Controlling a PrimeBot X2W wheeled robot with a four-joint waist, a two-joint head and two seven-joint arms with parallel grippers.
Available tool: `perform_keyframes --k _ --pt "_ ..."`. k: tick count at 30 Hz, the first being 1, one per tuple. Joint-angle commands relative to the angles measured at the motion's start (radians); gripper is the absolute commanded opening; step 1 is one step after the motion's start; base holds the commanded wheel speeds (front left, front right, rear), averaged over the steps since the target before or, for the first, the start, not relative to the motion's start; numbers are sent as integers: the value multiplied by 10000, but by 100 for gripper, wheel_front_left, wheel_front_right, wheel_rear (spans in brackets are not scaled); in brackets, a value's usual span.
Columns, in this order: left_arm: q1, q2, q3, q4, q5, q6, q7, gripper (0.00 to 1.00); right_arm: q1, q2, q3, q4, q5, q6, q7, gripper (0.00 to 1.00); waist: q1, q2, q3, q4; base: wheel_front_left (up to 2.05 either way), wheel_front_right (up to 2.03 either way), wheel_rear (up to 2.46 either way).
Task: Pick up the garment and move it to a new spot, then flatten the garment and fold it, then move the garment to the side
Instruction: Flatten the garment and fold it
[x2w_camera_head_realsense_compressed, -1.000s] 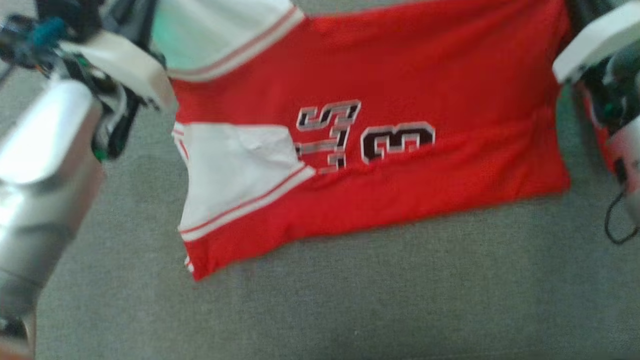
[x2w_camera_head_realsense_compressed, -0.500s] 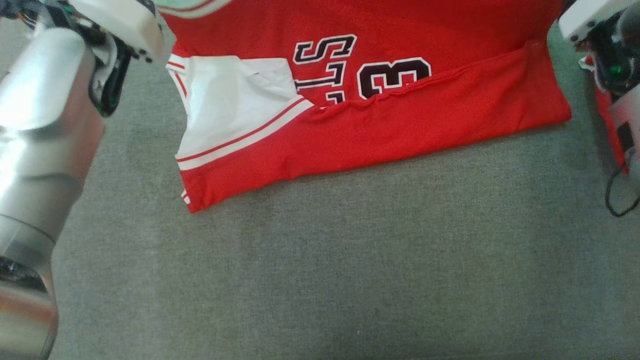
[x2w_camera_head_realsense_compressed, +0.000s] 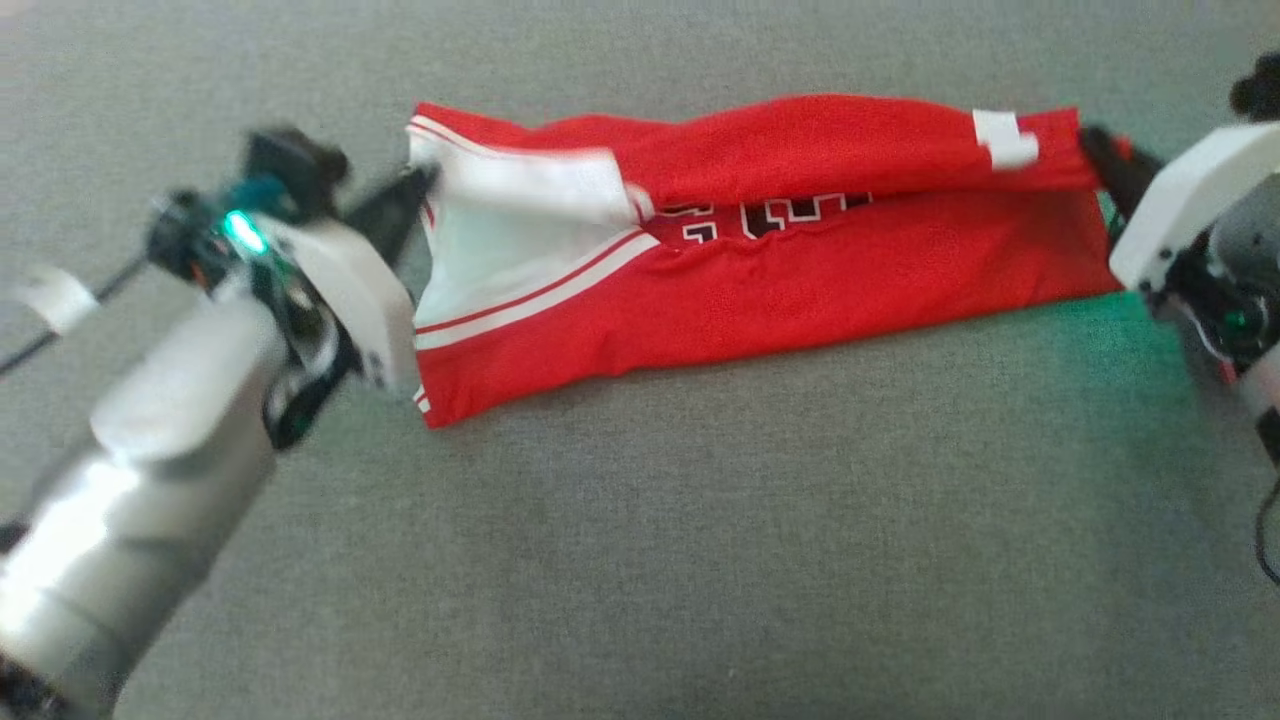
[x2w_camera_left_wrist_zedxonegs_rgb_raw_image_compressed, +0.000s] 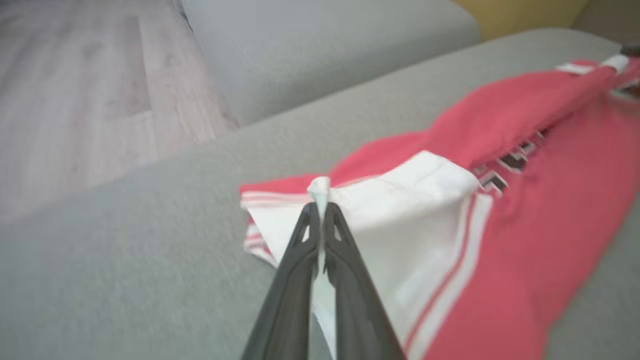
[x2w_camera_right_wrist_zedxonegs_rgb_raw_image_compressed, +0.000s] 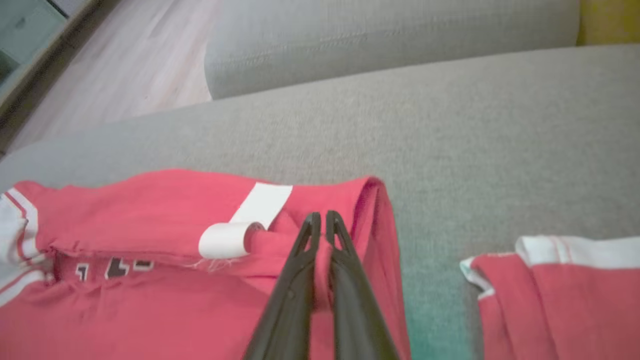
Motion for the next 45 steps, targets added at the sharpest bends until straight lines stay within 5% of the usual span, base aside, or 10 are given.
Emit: perform_keyframes --k 1,12,24,25,26,35,45 --pt "-301 512 218 -343 -61 -51 131 0 140 -259 90 -280 81 -7 84 0 1 0 -109 82 0 0 0" --pt "514 1936 -367 -2644 -1020 -13 1673 0 571 -1166 1282 -530 -47 -7 910 0 1 0 -364 71 0 0 0" --pt "925 2519 -612 -3640 -1495 151 2727 0 590 -1148 1749 -361 187 -7 856 0 1 0 -498 -185 0 0 0" --pt "954 2537 -645 -3651 -1461 190 2741 0 587 -1127 1740 -270 196 -7 806 100 1 0 -504 -216 0 0 0" --pt "971 2549 -665 -3666 -1374 249 2676 100 601 -1072 1758 -235 243 -7 824 100 1 0 -512 -250 0 0 0" --pt "914 2215 97 -3393 -705 1408 470 100 178 -613 952 -247 649 -7 -1105 100 1 0 -826 -519 0 0 0" --pt "2058 899 2141 -3186 -935 3036 -3109 100 568 692 -430 -740 176 -7 -4937 100 1 0 -1882 -738 0 0 0"
